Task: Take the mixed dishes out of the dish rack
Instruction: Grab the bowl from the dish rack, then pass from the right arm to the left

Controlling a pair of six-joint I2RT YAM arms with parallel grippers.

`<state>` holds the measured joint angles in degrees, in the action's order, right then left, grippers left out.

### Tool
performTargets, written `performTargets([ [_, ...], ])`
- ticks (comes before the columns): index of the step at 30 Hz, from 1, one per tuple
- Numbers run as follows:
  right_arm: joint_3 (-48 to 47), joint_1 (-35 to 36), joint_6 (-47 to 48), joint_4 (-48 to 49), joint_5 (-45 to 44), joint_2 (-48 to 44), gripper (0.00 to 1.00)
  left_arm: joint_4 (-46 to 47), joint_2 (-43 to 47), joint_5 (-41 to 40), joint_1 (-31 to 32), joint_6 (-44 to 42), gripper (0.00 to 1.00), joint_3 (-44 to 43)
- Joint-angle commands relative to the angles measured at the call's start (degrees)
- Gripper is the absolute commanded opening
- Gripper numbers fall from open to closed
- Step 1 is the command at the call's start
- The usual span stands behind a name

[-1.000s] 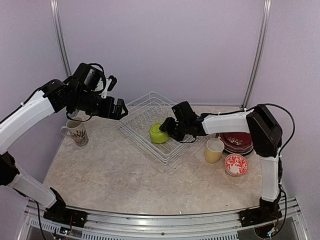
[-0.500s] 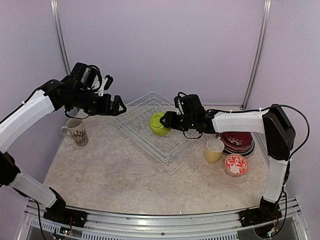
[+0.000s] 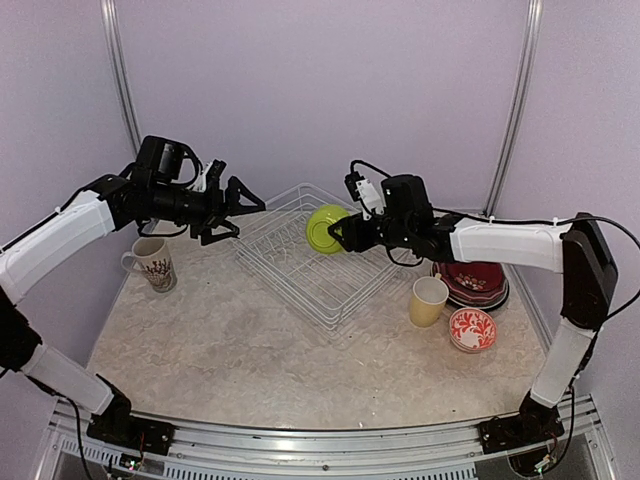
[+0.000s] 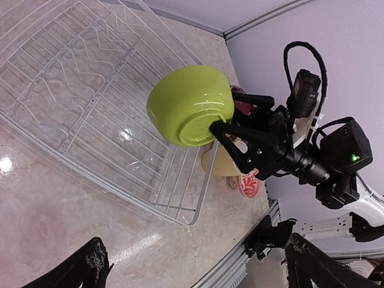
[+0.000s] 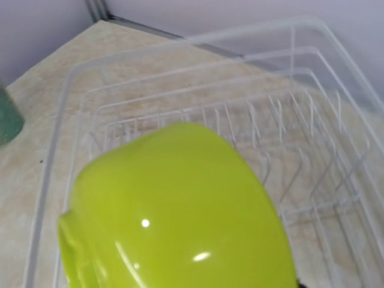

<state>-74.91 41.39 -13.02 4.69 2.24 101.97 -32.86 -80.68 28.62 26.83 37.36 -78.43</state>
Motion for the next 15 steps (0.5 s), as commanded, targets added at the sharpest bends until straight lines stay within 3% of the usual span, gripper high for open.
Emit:
performTargets([
  [1,0.5,-1.5,6.8,3.9,5.4,-3.8,0.39,10.4,-0.2,8.9,-1.6,10.5,0.98,3.9],
  [9,6.8,-7.2,-17.8,19.7,29.4,-7.4,0.39,29.5,-3.2,18.5,-3.6,19.4,0.99,9.0],
  [15,9.5,-7.9,-33.1,30.9,39.1,-8.5,0.38,45.2,-7.5,22.0,-3.6,25.3,0.99,10.7],
])
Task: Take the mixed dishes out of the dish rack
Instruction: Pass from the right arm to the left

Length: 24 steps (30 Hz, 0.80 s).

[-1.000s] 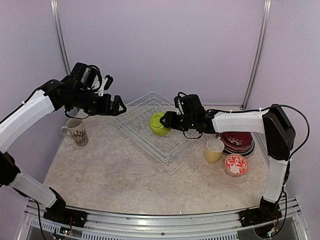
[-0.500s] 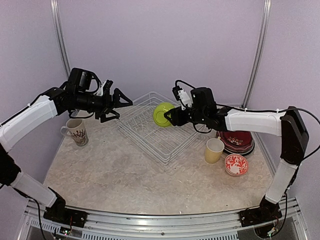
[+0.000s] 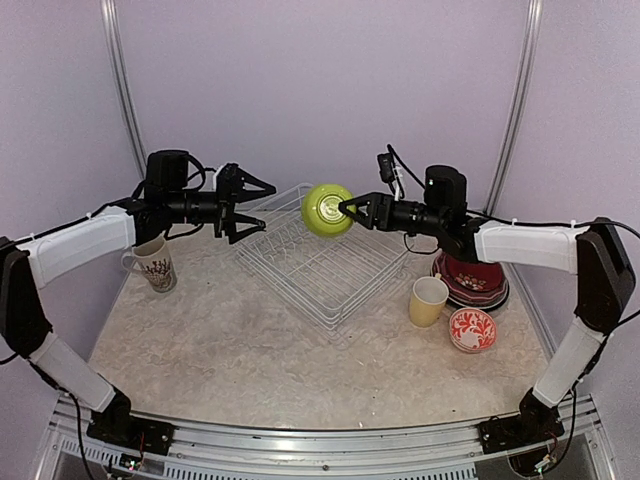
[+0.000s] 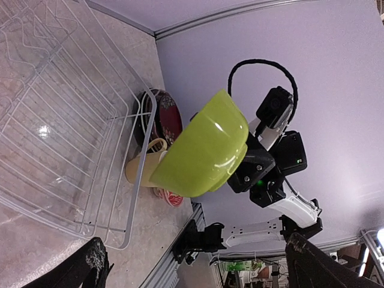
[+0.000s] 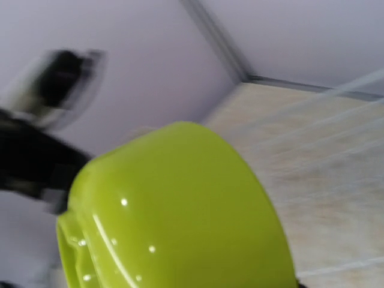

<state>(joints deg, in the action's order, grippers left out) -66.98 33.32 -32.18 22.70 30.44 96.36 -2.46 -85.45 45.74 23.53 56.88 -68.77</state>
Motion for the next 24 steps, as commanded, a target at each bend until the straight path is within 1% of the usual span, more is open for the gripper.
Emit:
performTargets([
  [1,1.8,0.2,-16.4,14.8,12.2,-2.7,0.38,18.3,-3.5,6.1,-0.3,7.7,0.99,1.3],
  [2,1.9,0.2,-18.6,16.3,13.5,-2.5,0.37,24.4,-4.9,8.2,-0.1,9.9,0.99,1.6],
  [4,2.2,0.3,-22.5,18.9,14.9,-2.1,0.37,32.7,-6.9,10.6,0.6,14.2,0.98,1.7],
  [10,2.1,0.2,-26.4,21.4,16.6,-1.2,0.37,57.4,-13.5,15.4,3.1,27.4,0.88,2.2],
  [12,2.5,0.2,-29.6,25.3,17.5,-0.5,0.37,60.7,-15.3,15.6,3.9,30.5,0.85,1.7],
  [19,3.0,0.2,-34.0,30.2,18.2,1.2,0.36,74.2,-19.7,16.3,6.9,39.2,0.71,-0.6],
  [20,3.0,0.2,-34.4,30.5,18.2,1.3,0.35,75.1,-19.9,16.4,7.2,39.7,0.68,-0.7],
  [24,2.9,0.2,-34.5,30.7,18.1,1.6,0.35,75.2,-19.5,16.4,8.7,39.4,0.53,-1.2],
])
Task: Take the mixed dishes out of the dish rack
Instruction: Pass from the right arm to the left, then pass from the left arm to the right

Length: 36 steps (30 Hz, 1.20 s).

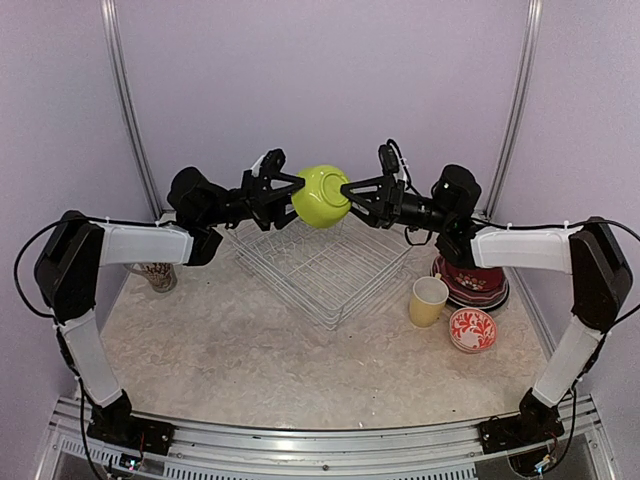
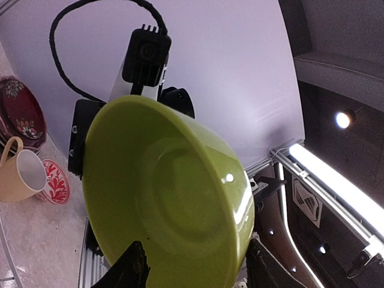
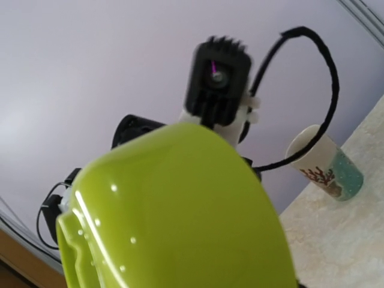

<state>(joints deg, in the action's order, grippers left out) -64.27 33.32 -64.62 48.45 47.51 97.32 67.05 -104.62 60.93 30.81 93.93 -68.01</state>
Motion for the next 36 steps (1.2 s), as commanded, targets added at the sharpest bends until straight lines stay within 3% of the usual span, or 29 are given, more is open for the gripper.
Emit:
performTargets([
  [1,0.2,0.2,-2.1,5.2,1.2,0.7,0.35,5.8,-0.3,1.2,1.7,2.6,0.48,-2.1],
  [5,0.4,0.2,-2.7,6.3,1.0,0.8,0.35,5.8,0.3,0.6,2.4,3.2,0.28,-2.2],
  [12,1.4,0.3,-2.9,6.4,0.4,0.7,0.42,5.7,1.9,-1.1,3.5,3.6,0.08,-2.0],
  [15,1.6,0.2,-1.6,4.5,-0.2,0.1,0.51,5.7,2.4,-2.4,3.8,4.2,0.00,-1.7],
  [20,1.7,0.2,6.2,-7.9,-3.4,-2.5,0.84,3.0,4.7,-6.9,3.7,3.8,0.00,0.7],
  [24,1.2,0.2,17.2,-22.5,-9.5,-6.1,0.96,-13.9,8.5,-9.8,3.6,-2.6,0.00,1.7],
  [28,2.4,0.3,24.0,-32.1,-14.5,-9.8,0.99,-44.6,13.8,-12.3,4.8,-24.9,0.00,-3.2],
  [32,3.0,0.3,30.5,-43.3,-21.4,-13.3,1.00,-74.8,18.9,-26.5,8.3,-48.1,0.00,-9.9],
  [36,2.9,0.3,34.7,-52.4,-26.8,-16.3,1.00,-87.6,21.5,-41.4,12.7,-63.4,0.00,-11.4],
])
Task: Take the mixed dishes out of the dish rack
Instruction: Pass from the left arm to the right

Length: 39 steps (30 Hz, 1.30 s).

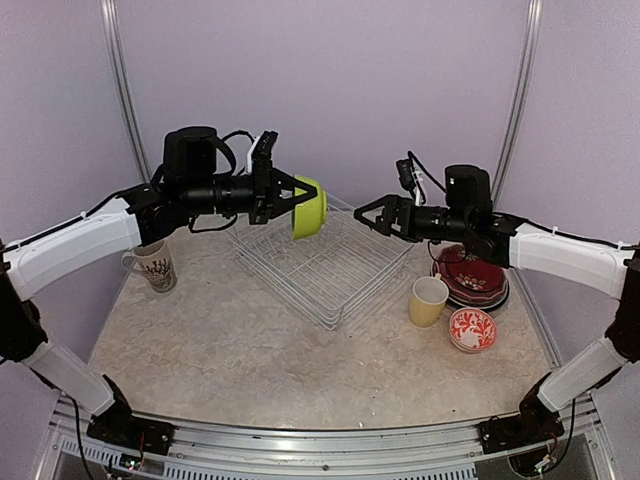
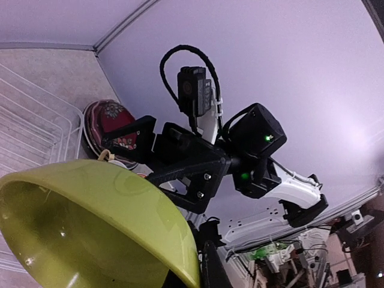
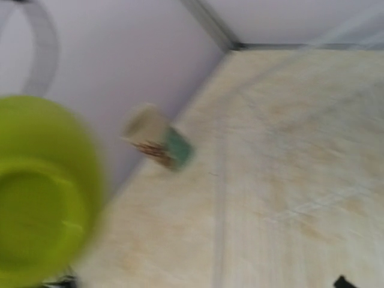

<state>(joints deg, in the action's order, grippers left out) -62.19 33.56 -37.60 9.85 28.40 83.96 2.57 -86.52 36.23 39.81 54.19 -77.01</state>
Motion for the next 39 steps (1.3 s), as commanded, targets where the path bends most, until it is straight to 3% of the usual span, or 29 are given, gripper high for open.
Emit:
performTargets([
  [1,1.1,0.1,8.0,-14.6,-8.0,-3.5,1.00,-24.9,4.1,-19.8,5.1,-27.4,0.00,-2.2],
  [8,-1.0,0.1,8.8,-19.9,-7.8,-5.3,1.00,-26.5,5.1,-37.7,16.7,-56.8,0.00,2.0],
  [12,-7.9,0.1,13.0,-30.0,-9.1,-3.0,1.00,-28.1,4.2,-46.3,23.2,-71.4,0.00,3.2],
  [16,-15.2,0.2,18.4,-40.3,-10.9,0.0,1.00,-33.6,1.3,-49.1,26.6,-81.0,0.00,2.3],
  [22,-23.2,2.6,25.8,-50.0,-8.9,3.3,0.97,-43.0,-5.5,-54.4,30.6,-88.8,0.00,-0.5],
  [29,-28.0,9.2,29.3,-57.4,-10.1,8.4,0.90,-44.1,-12.6,-61.8,34.0,-92.1,0.00,-2.9],
  [39,-28.9,17.0,30.8,-60.8,-13.4,12.7,0.82,-45.2,-14.9,-63.4,36.1,-93.1,0.00,-5.3],
])
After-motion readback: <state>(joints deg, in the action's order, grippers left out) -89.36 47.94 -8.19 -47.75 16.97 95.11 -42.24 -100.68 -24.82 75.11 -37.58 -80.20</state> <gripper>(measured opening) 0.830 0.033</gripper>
